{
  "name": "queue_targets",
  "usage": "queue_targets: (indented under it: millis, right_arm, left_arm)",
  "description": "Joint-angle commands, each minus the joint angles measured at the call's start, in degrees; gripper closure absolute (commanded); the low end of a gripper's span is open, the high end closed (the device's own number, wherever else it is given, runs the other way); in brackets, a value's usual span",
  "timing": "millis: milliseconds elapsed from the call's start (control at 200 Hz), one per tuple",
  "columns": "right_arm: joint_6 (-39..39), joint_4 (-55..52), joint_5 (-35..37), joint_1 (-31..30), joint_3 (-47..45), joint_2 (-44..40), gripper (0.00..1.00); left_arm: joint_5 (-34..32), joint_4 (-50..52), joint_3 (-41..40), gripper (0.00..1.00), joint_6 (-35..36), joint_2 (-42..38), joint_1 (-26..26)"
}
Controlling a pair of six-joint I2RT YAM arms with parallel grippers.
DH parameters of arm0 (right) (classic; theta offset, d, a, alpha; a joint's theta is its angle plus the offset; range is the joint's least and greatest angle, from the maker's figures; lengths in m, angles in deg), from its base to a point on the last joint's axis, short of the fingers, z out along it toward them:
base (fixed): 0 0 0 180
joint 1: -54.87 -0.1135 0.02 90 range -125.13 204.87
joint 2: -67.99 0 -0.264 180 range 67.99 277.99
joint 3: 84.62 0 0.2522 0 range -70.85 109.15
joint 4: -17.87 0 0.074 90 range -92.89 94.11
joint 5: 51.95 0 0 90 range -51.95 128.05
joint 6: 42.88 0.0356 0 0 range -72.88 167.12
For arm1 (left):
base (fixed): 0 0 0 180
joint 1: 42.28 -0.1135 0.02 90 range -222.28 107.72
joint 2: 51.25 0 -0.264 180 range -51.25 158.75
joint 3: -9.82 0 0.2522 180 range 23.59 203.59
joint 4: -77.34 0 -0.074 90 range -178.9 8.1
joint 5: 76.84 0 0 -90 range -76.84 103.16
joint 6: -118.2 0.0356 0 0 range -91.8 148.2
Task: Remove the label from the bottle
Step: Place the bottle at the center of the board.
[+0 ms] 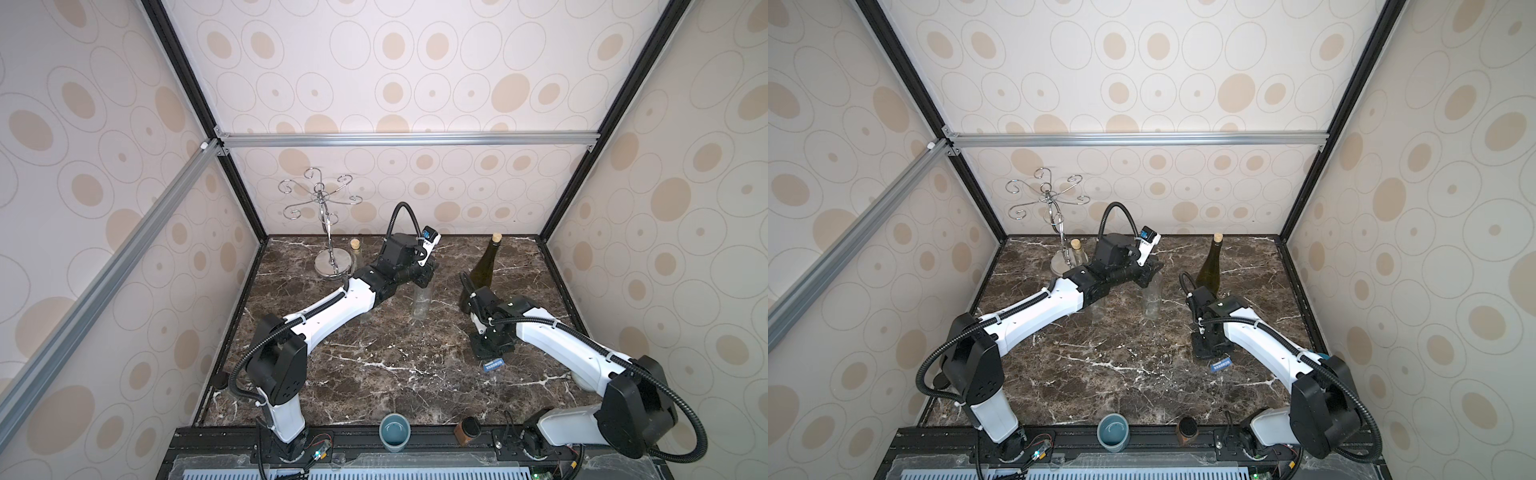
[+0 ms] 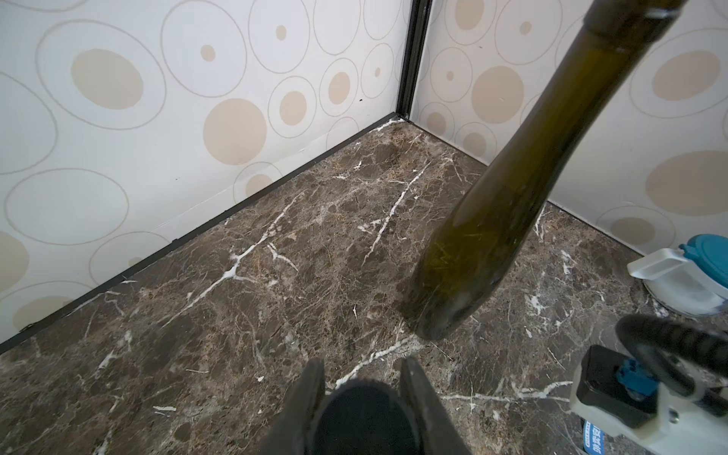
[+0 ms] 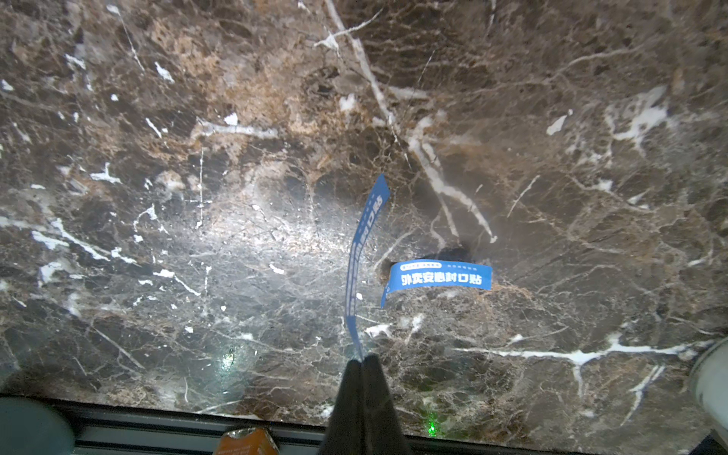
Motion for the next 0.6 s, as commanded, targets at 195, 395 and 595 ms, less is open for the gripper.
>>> queue_targets:
  millis: [195, 395, 595]
  right_arm:
    - [-0.9, 0.0, -0.9, 0.7, -1.9, -0.4, 1.00]
    - [-0.9, 0.0, -1.0, 0.8, -2.1, -0.5, 1.00]
    - [-0.9, -0.8, -1.0, 0.9, -2.1, -0.5, 1.00]
  left_arm:
    - [1.1, -4.8, 3.0, 0.81, 0.3, 0.1, -0.5]
    - [1.0, -5.4, 2.0, 0.56, 0.0, -0.5, -0.5]
    - [1.0, -5.7, 1.2, 0.42, -0.2, -1.8, -0.5]
